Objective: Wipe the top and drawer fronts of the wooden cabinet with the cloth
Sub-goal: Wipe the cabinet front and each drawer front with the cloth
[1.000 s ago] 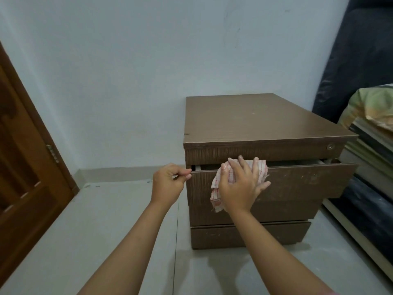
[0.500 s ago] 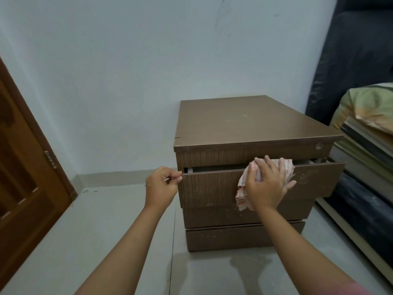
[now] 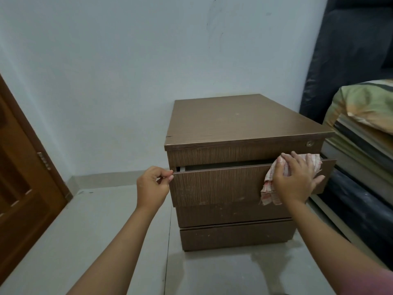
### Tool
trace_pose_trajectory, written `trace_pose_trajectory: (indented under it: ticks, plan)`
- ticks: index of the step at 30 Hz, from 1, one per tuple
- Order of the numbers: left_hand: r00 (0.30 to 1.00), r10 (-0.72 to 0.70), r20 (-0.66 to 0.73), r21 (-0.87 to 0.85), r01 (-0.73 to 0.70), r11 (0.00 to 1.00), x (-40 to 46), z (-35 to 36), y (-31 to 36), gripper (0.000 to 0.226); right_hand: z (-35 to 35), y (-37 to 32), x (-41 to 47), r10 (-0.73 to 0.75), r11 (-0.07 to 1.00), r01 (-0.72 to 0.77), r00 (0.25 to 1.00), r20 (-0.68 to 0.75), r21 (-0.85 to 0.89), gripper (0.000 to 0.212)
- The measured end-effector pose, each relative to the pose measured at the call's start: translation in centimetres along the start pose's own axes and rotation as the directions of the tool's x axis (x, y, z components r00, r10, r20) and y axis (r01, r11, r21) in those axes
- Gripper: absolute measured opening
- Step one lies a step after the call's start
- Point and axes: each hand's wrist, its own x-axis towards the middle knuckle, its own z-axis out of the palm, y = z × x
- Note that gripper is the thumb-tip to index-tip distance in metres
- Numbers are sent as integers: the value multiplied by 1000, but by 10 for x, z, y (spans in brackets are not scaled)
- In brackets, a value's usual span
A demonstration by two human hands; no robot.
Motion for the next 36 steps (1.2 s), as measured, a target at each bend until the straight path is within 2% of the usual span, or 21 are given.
trace_pose_trajectory:
  ticks: [9, 15, 22, 27, 36]
  plan:
    - [1000, -15, -9, 13, 15, 1000, -2, 1, 0, 11, -6, 33, 21, 18, 999, -20, 999, -29, -50, 40]
    - [1000, -2, -19, 17, 2, 1000, -2, 2, 0, 10, -15, 49, 36, 63, 998, -63, 996, -56, 7, 35]
    - [1000, 0, -10, 1, 0, 1000, 0, 3, -1, 11, -6, 55, 42, 164, 982, -157, 984, -65, 103, 44]
    - [1000, -16, 25, 5, 15, 1000, 6, 2, -4, 8, 8, 35, 44, 342, 928, -325, 937, -74, 181, 52]
    - [977, 186, 104, 149, -201, 968, 9, 1, -10, 14, 21, 32, 32, 296, 939, -270, 950, -100, 214, 54]
